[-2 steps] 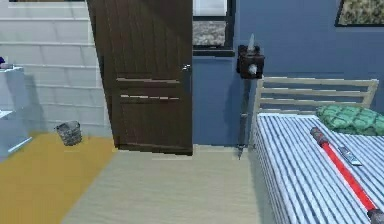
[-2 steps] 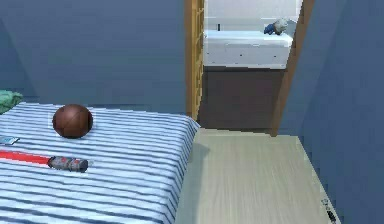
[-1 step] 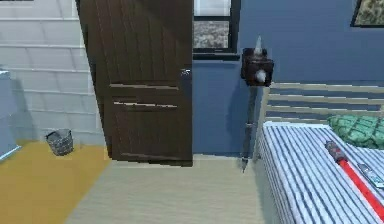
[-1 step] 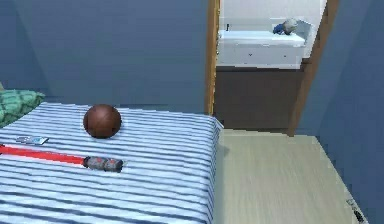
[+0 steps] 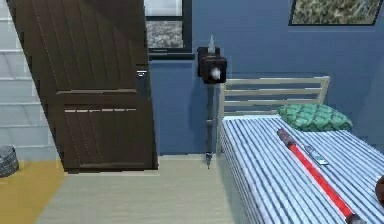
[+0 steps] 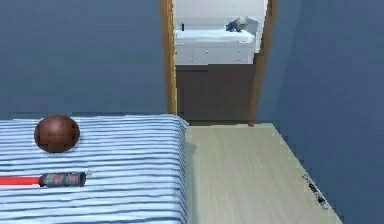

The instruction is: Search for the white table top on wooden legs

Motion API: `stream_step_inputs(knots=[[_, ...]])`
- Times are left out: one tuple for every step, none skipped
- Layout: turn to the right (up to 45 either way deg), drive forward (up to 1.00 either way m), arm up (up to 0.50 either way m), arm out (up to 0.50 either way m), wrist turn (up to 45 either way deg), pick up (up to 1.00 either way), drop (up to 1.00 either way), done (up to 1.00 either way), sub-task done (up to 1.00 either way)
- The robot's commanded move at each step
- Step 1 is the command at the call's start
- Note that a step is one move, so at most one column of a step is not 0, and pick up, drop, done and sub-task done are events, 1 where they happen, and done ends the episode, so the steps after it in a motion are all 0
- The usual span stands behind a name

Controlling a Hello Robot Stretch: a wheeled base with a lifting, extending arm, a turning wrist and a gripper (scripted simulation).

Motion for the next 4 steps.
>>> stream_step_inputs(knots=[[0.0, 0.25, 0.00, 0.00, 0.0, 0.00, 0.00, 0.00, 0.00], [-45.0, 0.00, 0.00, 0.00, 0.0, 0.00, 0.00, 0.00, 0.00], [-42.0, 0.00, 0.00, 0.00, 0.0, 0.00, 0.00, 0.00, 0.00], [0.0, 1.00, 0.00, 0.00, 0.0, 0.00, 0.00, 0.00, 0.00]])
